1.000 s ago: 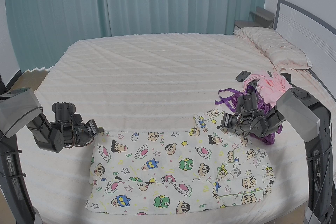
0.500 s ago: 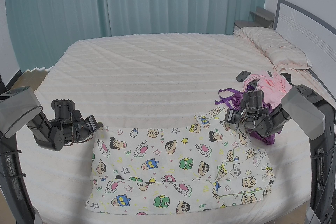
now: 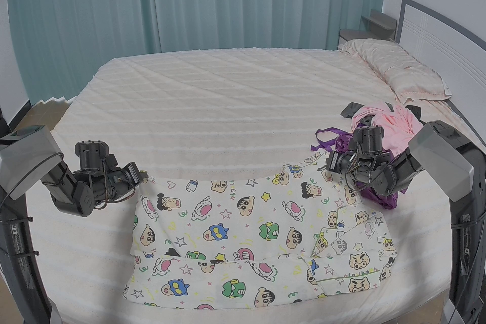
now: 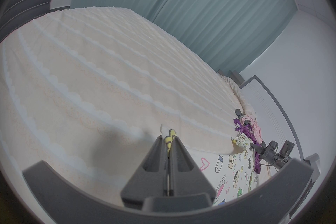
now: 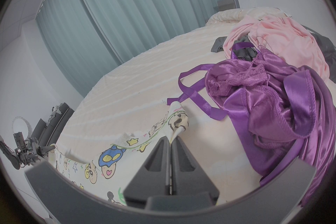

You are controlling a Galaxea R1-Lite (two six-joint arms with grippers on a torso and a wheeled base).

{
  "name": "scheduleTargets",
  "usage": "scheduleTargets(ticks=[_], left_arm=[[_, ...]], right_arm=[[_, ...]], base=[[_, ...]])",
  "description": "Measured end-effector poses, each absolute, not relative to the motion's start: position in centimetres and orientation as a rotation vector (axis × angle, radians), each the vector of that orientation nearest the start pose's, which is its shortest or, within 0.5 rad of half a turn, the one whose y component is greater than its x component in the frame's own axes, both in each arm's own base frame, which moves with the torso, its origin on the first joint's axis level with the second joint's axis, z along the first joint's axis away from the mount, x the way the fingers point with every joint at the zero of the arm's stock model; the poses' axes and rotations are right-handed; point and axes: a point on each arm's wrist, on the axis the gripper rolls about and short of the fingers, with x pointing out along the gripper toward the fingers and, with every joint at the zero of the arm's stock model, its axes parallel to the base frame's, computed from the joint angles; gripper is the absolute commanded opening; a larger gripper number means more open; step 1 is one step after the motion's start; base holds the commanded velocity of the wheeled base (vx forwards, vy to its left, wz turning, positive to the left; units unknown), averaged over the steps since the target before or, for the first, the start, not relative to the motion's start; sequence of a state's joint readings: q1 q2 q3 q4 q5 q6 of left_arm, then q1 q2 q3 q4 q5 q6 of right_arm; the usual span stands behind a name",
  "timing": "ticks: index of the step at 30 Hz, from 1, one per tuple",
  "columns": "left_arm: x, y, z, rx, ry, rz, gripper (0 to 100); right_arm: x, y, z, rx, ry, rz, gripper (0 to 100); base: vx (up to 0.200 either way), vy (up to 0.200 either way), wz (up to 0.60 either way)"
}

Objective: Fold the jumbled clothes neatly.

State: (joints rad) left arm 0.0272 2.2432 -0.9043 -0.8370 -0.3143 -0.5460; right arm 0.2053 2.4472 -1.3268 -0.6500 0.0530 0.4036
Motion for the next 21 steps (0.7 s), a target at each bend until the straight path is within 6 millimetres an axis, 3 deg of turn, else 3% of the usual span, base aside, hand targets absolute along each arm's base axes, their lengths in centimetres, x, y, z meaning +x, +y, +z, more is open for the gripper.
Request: scheduleTargets(ticks=[11, 21], left_arm=[[39.1, 0.4, 2.3, -0.562, 0.578, -0.146, 0], [38.1, 0.5, 3.3, -0.502, 0.567, -0.162, 0]], right_arm=[[45.3, 9.2, 1.9, 0.352, 0.526, 0.139, 0], [43.6, 9.1, 3.3, 0.343, 0.536, 0.145, 0]], base=[[0.000, 0.000, 0.00], [0.000, 0.000, 0.00]])
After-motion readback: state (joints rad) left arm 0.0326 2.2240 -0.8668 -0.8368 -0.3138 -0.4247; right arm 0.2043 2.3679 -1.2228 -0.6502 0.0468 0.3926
